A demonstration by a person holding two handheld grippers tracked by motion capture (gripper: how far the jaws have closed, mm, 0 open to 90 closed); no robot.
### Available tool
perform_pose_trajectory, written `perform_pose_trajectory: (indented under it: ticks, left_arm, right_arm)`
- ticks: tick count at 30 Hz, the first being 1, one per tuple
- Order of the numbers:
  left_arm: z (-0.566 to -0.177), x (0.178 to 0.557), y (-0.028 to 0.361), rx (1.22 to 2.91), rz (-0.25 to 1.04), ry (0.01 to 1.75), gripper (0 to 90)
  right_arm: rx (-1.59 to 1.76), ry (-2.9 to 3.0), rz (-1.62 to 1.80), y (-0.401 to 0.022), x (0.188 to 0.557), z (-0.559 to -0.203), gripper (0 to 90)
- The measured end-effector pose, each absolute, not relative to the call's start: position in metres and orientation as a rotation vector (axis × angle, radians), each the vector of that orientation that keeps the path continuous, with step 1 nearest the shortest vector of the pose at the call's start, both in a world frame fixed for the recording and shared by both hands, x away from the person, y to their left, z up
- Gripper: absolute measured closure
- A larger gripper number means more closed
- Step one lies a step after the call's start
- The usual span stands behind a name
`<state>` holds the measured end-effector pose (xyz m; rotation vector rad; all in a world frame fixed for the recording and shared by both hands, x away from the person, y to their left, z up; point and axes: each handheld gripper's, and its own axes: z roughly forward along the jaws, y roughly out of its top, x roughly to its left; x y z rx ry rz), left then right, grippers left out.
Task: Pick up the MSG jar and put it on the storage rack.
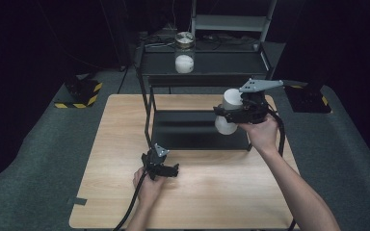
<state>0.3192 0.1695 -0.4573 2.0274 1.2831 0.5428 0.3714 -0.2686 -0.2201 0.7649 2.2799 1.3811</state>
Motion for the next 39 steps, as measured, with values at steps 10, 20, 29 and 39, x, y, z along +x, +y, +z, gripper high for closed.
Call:
perform_pose_trajectory:
  ticks: [10,20,29,39]
  left_arm:
    - [-0.457,0.319,0.170,2.029,0.544,1.281,0.2]
    - [-0.457,0.319,0.170,2.030,0.544,1.282,0.3]
    - [-0.457,0.319,0.169,2.030,0.543,1.283,0.2]
    - [-0.457,0.319,0.170,2.029,0.542,1.283,0.2]
  right_arm:
    - [0.738,2.276,1.402,-0.260,0.382,-0.181,35.7]
    - [0.763,2.251,1.412,-0.245,0.396,-0.144,35.8]
    - [0.852,2.197,1.397,-0.234,0.409,-0.123,35.9]
    - [0.951,2.117,1.339,-0.217,0.422,-0.104,36.0]
